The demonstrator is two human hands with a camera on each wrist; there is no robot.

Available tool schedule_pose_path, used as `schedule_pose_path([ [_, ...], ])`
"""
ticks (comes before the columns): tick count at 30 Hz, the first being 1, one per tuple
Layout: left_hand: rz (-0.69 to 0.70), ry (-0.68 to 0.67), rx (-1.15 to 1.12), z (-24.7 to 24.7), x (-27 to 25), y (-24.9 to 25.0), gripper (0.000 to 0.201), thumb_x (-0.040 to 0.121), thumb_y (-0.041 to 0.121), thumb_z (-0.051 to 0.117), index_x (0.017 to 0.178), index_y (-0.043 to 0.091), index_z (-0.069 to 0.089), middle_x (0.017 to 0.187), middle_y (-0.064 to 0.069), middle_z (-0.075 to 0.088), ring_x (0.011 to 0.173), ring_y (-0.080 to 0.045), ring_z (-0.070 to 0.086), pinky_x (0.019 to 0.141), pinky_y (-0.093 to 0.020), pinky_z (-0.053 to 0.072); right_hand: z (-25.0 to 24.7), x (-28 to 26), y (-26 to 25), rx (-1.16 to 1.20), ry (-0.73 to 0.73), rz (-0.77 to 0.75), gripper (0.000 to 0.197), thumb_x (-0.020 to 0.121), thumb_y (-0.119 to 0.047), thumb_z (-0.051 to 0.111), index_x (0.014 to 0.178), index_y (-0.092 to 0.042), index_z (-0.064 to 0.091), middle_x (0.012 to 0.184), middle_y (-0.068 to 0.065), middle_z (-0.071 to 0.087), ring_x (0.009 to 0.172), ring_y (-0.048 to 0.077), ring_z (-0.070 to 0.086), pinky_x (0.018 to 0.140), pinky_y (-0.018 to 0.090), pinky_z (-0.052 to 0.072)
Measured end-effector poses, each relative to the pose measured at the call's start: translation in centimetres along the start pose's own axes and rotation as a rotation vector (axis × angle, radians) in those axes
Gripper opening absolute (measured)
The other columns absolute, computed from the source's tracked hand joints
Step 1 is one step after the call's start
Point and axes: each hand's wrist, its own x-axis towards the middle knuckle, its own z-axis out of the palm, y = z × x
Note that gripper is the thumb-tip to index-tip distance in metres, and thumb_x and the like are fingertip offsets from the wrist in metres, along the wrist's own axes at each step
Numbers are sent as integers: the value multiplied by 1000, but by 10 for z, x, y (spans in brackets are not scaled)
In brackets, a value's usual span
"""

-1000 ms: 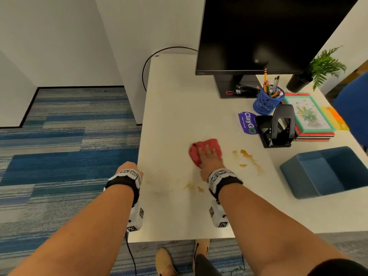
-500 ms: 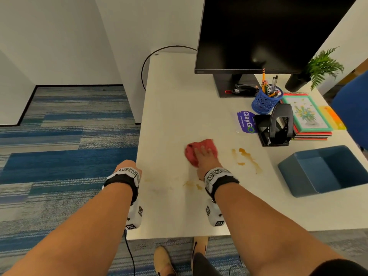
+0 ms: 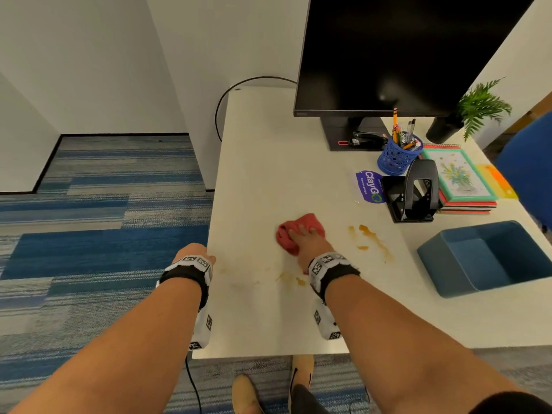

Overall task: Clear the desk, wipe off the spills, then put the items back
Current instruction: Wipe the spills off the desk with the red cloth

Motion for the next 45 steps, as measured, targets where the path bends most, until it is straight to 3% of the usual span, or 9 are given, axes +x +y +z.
schedule_pose_path([
  [4, 10, -13, 3, -2, -9, -3, 31, 95, 32, 51, 111, 10, 64, 96, -4, 59, 90, -23, 58, 74, -29, 45, -36, -12, 5, 219, 31, 115, 57, 95, -10, 52, 148, -8, 32, 151, 12, 36, 135, 26, 42, 95, 14, 47],
  [10, 31, -37, 47, -4, -17, -7, 30, 90, 28, 60, 116, 13, 63, 112, -5, 65, 106, -24, 62, 83, -29, 48, -50, -20, -46, 893, 139, 10, 42, 80, 3, 61, 118, -15, 67, 96, 8, 72, 79, 22, 64, 75, 28, 54],
  [14, 42, -29, 60, -3, -17, -7, 29, 89, 28, 61, 114, 14, 64, 115, -5, 65, 106, -23, 62, 83, -28, 49, -59, -13, -47, 995, 234, -38, 45, 89, -1, 44, 132, -13, 55, 116, 14, 64, 102, 31, 61, 88, 35, 50],
  [18, 31, -31, 59, 0, -15, -8, 26, 89, 28, 60, 110, 13, 64, 113, -6, 65, 105, -25, 62, 81, -28, 48, -52, -3, -25, 542, 249, 188, 49, 96, -11, 41, 145, -7, 35, 145, 16, 42, 131, 33, 44, 106, 36, 38],
  [23, 24, -32, 42, -1, -14, -8, 24, 87, 25, 62, 107, 13, 65, 108, -6, 66, 100, -25, 62, 76, -28, 48, -24, 17, -37, 141, 208, -160, 58, 93, -16, 46, 148, -27, 31, 154, 1, 26, 143, 32, 21, 115, 49, 27],
  [28, 24, -29, 6, 4, -11, -11, 22, 86, 23, 62, 105, 13, 65, 107, -6, 66, 98, -24, 63, 80, -29, 51, 11, 26, -33, -35, 32, -150, 62, 100, -32, 39, 152, -39, 6, 161, -6, -11, 148, 33, -10, 117, 56, 11],
  [33, 30, -13, -50, 8, -10, -14, 24, 87, 22, 61, 109, 14, 65, 108, -6, 66, 95, -23, 62, 77, -28, 49, -3, 52, -54, -15, 76, -104, 73, 97, -30, 46, 154, -32, 2, 161, 2, -13, 146, 40, -10, 120, 53, 6],
  [40, 43, 17, -138, 9, -15, -17, 24, 84, 21, 63, 107, 17, 70, 104, -5, 70, 86, -22, 60, 71, -25, 46, 24, 26, -98, -186, 57, -475, 85, 84, -35, 68, 150, -40, 16, 161, 4, -7, 146, 38, -6, 118, 54, 6],
  [45, 49, 21, -110, 8, -21, -14, 27, 88, 24, 60, 113, 17, 65, 114, -5, 67, 104, -25, 62, 79, -28, 48, 14, 20, -22, -87, 126, -173, 87, 82, -34, 68, 151, -39, 16, 161, 2, 0, 146, 35, 4, 119, 49, 15],
])
